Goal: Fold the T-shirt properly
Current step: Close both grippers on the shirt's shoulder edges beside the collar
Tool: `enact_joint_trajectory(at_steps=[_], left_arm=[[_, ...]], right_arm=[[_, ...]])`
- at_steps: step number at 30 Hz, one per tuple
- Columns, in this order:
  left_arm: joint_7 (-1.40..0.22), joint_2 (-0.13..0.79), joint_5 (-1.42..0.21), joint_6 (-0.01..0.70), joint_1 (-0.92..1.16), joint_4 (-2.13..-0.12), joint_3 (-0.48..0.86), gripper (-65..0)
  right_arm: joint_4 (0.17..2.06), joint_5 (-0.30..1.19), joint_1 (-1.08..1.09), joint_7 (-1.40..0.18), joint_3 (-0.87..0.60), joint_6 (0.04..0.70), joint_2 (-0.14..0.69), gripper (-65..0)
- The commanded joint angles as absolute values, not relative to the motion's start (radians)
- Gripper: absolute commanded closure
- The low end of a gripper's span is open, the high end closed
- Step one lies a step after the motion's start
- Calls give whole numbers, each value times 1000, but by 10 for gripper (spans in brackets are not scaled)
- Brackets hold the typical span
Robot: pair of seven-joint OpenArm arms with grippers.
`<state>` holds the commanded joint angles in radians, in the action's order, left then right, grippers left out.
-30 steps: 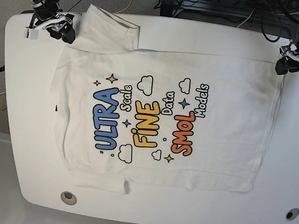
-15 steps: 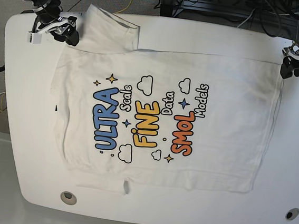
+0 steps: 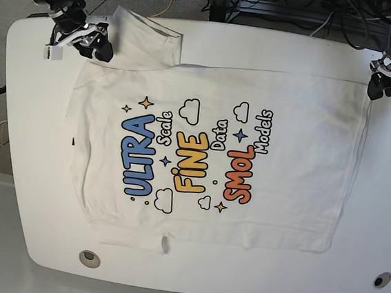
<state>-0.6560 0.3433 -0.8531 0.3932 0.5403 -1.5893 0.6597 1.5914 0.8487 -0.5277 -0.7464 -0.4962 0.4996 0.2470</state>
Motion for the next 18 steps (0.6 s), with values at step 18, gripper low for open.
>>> enact_joint_trajectory(at_steps=[18], left_arm=[[-697, 352, -867, 413, 538, -1523, 664, -315]], right_arm=[[1596, 846, -521, -727, -450, 506, 243, -183]])
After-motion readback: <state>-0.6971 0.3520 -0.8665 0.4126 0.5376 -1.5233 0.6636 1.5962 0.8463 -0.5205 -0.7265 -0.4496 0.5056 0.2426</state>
